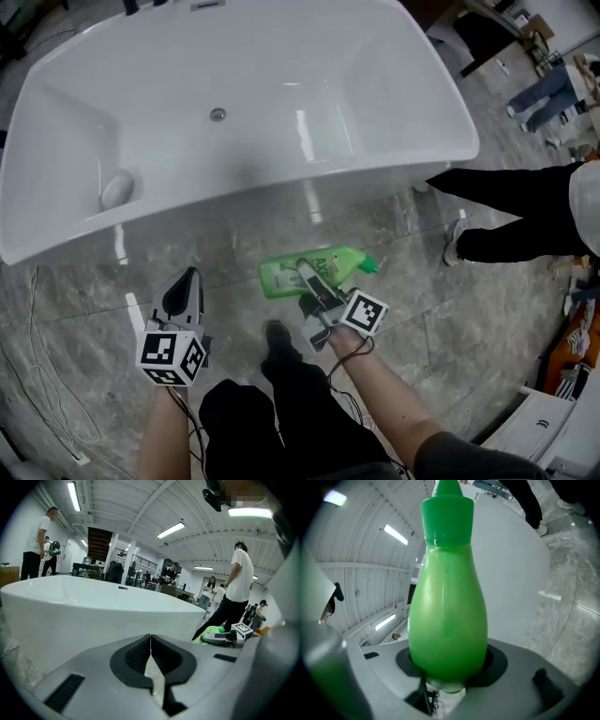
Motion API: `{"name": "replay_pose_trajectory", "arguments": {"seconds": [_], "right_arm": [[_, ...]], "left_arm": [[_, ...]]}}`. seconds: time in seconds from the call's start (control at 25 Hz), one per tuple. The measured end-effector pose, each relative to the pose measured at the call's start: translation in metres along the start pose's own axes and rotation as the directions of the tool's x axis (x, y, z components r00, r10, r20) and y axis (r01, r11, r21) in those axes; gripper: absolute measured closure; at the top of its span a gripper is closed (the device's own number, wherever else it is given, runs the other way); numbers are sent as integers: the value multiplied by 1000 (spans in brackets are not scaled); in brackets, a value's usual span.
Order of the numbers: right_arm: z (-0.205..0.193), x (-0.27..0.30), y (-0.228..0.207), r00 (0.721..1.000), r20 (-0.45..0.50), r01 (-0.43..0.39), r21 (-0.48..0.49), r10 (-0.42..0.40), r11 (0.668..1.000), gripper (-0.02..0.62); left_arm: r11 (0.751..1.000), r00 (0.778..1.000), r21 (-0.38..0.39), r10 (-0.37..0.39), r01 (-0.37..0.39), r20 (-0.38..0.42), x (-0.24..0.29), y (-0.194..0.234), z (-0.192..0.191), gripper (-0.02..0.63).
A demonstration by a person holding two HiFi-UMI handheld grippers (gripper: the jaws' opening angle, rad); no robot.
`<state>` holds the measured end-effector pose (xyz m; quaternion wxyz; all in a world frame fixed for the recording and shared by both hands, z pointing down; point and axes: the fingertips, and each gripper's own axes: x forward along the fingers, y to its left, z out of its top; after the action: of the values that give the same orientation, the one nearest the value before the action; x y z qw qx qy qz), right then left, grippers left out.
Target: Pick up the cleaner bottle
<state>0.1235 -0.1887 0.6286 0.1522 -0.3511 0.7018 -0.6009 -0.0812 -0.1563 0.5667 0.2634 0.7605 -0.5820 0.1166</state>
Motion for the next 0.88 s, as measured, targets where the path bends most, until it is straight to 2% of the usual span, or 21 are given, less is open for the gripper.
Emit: {"name": "replay_pose_trajectory", "arguments": {"seconds": [0.16, 0.36, 0.52, 0.64, 0.88], "right_arm": [[27, -14, 51, 999, 9, -47, 13, 47, 999, 397], [53, -31, 104, 999, 33, -34, 41, 33, 999, 397], [71, -37, 148, 997, 31, -66, 24, 65, 998, 397], [79, -41, 167, 996, 42, -76, 45, 74, 996, 397], [77, -55, 204, 997, 33, -73, 2, 73, 997, 397]], "left_arm": [[999, 999, -9, 34, -34, 5, -23, -16, 49, 591], [997, 997, -49, 70, -68, 38, -46, -34, 107, 591], [999, 998, -30, 35, -34, 49, -58, -60, 141, 591], [999, 998, -48, 18, -16, 59, -59, -71, 157, 592], [999, 997, -31, -19, 22, 73, -75, -82, 180, 591]]}}
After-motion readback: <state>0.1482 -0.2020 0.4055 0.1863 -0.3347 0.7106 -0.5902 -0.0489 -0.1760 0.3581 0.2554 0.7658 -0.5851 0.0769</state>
